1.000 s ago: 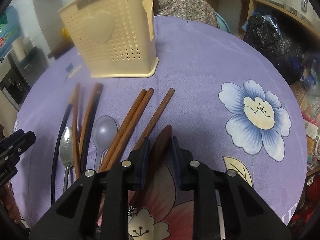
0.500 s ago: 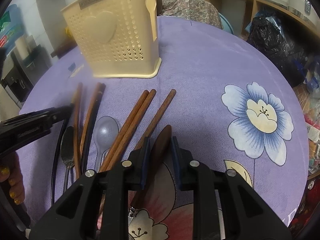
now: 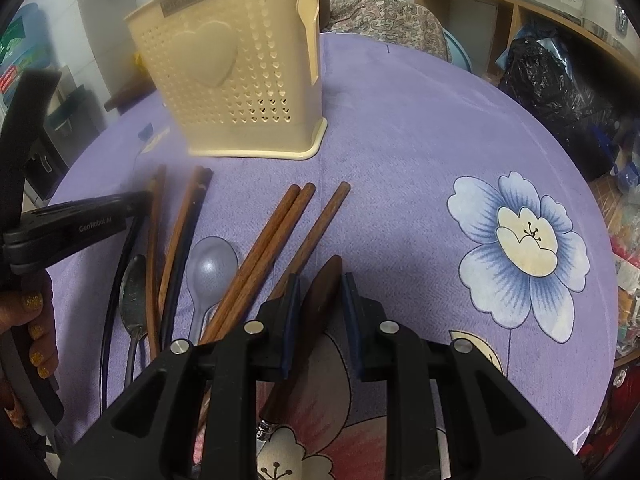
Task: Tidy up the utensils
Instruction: 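Close the left tool on the black gold-tipped stick, then lift the black stick with the left tool while the right tool lifts the wooden spoon toward the caddy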
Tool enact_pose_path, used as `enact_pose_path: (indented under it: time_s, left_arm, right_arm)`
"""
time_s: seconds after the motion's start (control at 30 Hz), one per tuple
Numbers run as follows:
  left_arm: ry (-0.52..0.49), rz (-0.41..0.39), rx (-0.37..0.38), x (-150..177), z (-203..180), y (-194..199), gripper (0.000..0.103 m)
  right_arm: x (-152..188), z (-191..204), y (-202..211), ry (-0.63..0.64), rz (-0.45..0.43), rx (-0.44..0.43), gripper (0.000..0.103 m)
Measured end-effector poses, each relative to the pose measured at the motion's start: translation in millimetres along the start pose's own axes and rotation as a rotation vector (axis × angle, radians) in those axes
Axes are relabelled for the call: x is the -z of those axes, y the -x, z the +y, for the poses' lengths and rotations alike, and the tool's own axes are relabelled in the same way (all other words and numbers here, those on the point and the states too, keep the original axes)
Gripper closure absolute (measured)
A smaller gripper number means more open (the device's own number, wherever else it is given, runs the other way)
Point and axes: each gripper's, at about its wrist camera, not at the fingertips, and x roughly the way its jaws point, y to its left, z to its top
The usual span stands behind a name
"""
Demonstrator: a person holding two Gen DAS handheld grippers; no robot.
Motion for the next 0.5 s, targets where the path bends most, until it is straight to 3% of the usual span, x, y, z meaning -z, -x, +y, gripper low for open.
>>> enact_pose_path:
  time_s: [0.5]
  left_arm:
    - [0.030, -0.023, 0.016, -1.1, 7.0, 8.2, 0.094]
  right_arm:
    - [-0.6, -6.5, 4.0, -0.004, -0.026, -0.015, 0.083]
